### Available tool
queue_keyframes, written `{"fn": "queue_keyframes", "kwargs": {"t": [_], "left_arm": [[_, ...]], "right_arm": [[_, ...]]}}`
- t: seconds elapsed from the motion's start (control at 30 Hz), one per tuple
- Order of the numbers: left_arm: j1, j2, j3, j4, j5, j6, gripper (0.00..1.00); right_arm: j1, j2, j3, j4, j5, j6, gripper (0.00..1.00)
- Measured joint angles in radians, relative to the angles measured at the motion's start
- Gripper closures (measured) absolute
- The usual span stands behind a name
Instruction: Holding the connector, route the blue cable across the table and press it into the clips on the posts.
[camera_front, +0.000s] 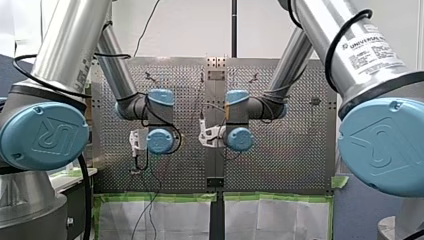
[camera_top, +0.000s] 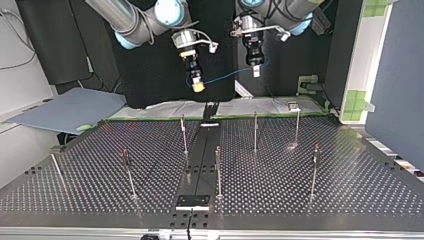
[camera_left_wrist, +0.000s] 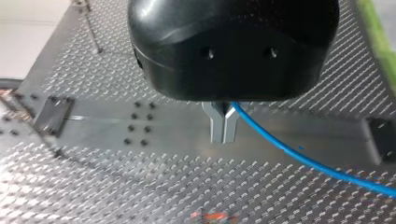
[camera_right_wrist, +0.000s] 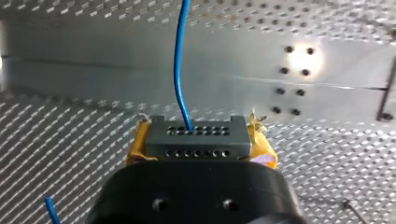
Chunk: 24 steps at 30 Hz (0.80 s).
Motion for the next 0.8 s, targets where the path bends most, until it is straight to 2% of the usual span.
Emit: {"fn": "queue_keyframes", "kwargs": {"t": [0.4, 0.5, 0.63, 0.8], "left_arm": [[0.029, 0.096, 0.095, -0.096, -0.096, 0.015, 1.00], [0.038, 0.121, 0.113, -0.121, -0.121, 0.013, 1.00], [0.063, 0.155, 0.120, -0.155, -0.147, 0.002, 1.00], [0.109, 0.202, 0.122, -0.201, -0.123, -0.017, 1.00]], "right_arm": [[-0.007, -0.096, -0.095, 0.096, -0.091, 0.068, 1.00], [-0.007, -0.122, -0.116, 0.122, -0.102, 0.075, 1.00], [-0.001, -0.154, -0.144, 0.154, -0.117, 0.073, 1.00], [0.007, -0.197, -0.184, 0.198, -0.121, 0.076, 1.00]]}}
